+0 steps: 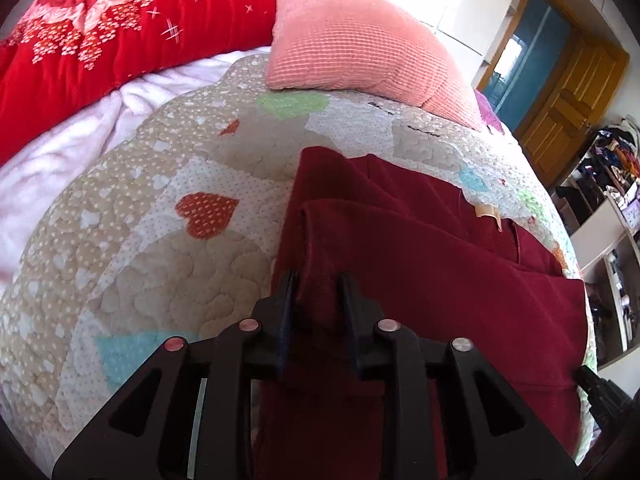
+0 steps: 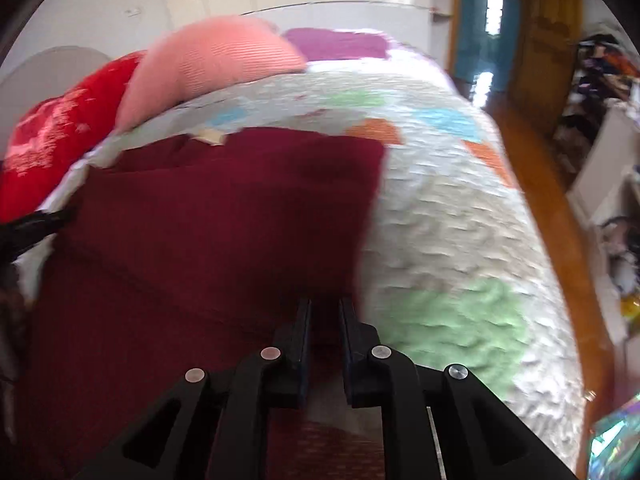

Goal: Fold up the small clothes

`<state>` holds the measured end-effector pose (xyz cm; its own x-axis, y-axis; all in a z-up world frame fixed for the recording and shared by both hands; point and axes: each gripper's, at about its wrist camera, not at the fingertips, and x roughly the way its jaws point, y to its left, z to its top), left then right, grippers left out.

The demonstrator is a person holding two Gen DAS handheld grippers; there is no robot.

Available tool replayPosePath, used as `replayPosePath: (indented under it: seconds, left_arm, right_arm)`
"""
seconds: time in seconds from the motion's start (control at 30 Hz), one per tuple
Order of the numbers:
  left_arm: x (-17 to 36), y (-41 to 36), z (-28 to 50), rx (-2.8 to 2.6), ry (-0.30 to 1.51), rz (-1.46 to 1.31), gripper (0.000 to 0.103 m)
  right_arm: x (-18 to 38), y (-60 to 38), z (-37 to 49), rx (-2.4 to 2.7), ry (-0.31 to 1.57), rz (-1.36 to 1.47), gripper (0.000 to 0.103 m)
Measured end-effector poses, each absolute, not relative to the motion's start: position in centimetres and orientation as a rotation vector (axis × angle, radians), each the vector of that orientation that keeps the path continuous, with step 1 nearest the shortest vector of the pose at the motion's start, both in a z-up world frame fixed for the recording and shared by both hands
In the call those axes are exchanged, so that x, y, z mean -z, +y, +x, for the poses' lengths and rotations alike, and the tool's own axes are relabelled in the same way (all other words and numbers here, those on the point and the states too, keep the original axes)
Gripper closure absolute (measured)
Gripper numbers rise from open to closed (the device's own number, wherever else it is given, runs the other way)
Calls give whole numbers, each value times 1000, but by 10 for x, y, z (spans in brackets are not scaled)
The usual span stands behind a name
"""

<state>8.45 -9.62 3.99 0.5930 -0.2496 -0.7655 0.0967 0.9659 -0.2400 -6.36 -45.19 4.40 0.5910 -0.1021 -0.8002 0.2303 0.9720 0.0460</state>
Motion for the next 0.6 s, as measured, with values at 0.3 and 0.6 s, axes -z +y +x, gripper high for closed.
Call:
replayPosePath:
  seconds: [0.3, 0.6]
  left_arm:
    - [-53, -99, 58, 162, 885, -86, 58]
    - [-53, -116, 57, 173, 867, -31, 58]
  right_arm:
    - [-80, -446, -83, 120, 825, 278, 86]
    - [-77, -417, -28, 100, 808, 219, 76]
